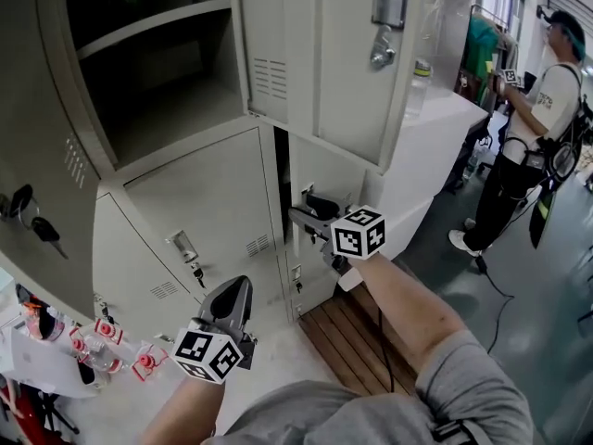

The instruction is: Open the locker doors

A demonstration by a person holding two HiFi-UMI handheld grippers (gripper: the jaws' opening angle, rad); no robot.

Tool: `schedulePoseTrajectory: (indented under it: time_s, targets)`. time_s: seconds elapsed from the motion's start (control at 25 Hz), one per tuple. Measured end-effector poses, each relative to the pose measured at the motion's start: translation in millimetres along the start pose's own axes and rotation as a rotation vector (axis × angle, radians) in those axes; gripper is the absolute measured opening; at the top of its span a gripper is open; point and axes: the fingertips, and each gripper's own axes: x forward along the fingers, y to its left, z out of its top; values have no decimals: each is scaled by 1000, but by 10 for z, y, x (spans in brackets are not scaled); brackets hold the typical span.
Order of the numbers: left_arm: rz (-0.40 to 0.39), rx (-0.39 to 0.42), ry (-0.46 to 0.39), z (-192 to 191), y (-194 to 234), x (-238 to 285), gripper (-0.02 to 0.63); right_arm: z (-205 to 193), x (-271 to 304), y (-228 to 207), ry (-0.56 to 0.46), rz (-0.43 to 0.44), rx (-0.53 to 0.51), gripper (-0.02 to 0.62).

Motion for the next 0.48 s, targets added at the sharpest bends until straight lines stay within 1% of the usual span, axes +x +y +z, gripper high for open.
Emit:
schedulePoseTrajectory:
  time_s: [0.28, 0.48]
  targets:
    - [29, -6, -21, -44, -716, 331, 2, -43, -744, 37, 23, 191, -5, 195]
    - [54, -11, -30, -133, -1219, 559, 2, -63, -1392, -122, 28, 293, -34, 193]
